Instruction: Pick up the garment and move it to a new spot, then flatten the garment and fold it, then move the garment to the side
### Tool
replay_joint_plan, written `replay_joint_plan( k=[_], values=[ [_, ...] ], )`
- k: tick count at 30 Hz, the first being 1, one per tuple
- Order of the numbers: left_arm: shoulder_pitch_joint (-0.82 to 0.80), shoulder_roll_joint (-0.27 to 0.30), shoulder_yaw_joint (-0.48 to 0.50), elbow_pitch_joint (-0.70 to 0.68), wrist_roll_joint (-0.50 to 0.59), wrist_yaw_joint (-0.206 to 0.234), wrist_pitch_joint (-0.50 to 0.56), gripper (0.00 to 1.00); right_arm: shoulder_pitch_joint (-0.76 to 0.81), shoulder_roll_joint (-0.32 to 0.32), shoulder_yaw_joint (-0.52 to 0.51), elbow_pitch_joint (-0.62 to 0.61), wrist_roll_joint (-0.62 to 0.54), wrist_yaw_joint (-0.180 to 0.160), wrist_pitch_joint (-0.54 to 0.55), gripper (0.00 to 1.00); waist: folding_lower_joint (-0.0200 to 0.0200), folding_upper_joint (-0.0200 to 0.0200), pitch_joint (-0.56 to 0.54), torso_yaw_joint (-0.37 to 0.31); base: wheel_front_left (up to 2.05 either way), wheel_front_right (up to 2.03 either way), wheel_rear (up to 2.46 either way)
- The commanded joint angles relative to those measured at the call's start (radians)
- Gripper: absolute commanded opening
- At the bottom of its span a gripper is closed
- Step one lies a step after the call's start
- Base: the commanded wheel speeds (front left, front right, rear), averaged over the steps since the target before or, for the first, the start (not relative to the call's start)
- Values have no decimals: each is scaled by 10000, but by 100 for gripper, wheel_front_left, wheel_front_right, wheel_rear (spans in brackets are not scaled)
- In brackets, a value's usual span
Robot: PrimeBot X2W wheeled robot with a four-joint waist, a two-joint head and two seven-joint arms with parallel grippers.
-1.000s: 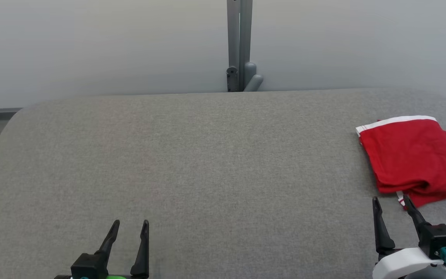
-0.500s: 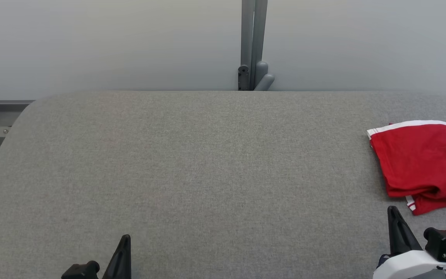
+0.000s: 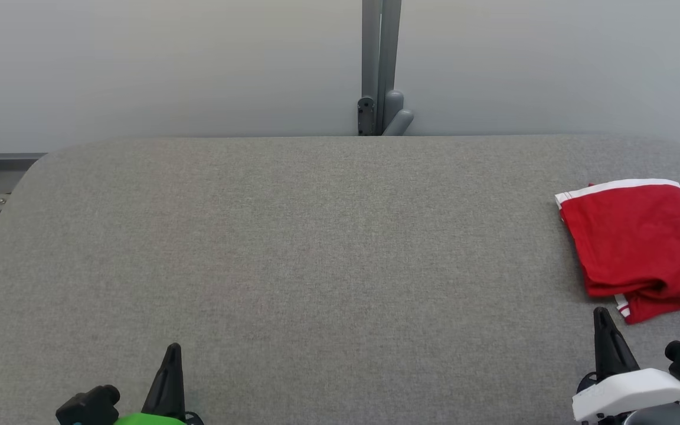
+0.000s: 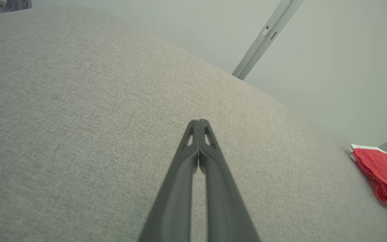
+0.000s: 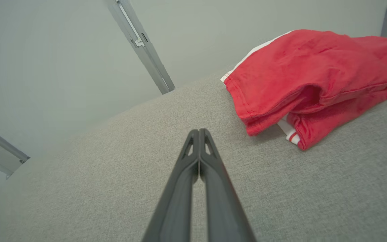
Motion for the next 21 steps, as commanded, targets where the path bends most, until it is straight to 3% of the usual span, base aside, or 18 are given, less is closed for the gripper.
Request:
replay_joint_plan(
  k=[1,21],
  values=[
    [-344,93,95,-143,-515,-22,89,0,-330,-67,15,-173,560,-3,117,0,0,21,9,-15,0,0,0],
    [-776,150,470,-294,-3418,-44,807,0,-680,-99,70,-153,3764,-5,848,0,0,41,98,-166,0,0,0]
  ],
)
